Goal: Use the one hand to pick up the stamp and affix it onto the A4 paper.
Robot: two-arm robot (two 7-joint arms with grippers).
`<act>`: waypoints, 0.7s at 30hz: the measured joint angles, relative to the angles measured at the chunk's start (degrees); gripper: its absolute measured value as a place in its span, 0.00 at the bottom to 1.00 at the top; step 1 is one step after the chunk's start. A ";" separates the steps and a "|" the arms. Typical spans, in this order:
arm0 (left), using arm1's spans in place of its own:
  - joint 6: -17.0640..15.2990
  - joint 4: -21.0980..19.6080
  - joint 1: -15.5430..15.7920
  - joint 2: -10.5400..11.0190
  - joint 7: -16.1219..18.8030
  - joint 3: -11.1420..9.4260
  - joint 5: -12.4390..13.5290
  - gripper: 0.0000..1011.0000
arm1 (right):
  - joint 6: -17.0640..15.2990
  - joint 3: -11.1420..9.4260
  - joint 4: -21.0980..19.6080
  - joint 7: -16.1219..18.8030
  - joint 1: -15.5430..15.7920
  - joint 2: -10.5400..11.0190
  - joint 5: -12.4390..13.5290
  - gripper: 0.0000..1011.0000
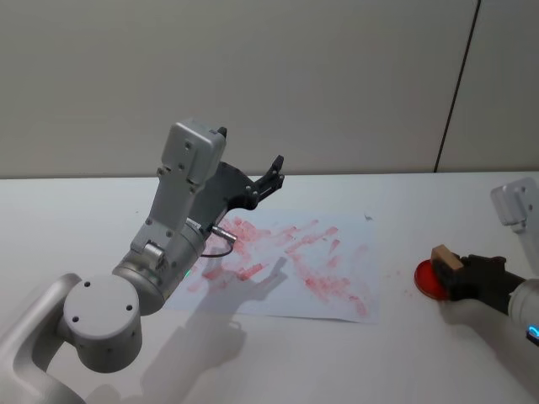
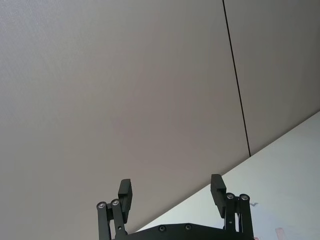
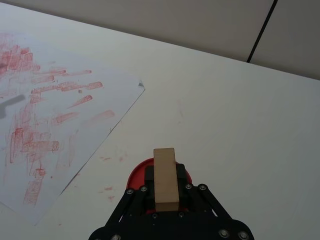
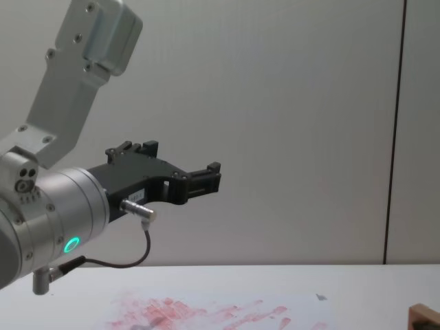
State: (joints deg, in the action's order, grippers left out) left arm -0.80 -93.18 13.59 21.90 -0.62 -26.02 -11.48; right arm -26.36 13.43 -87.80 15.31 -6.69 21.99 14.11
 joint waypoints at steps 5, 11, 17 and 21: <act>0.00 0.00 0.00 0.00 0.00 0.00 0.00 0.99 | -0.20 0.24 0.47 0.16 -0.27 -0.27 -0.27 0.29; 0.00 0.00 0.00 0.00 0.00 0.00 0.00 0.99 | -0.38 0.45 0.86 0.30 -0.50 -0.51 -0.50 0.49; 0.00 0.00 0.00 0.00 0.00 0.00 0.00 0.99 | -0.48 0.56 1.11 0.39 -0.66 -0.66 -0.64 0.68; 0.00 0.00 0.00 0.00 0.00 0.00 0.00 0.99 | -0.53 0.62 1.21 0.42 -0.71 -0.72 -0.70 0.80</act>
State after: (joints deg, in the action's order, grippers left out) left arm -0.79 -93.18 13.59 21.89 -0.62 -26.02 -11.48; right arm -26.88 14.04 -86.59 15.73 -7.40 21.27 13.41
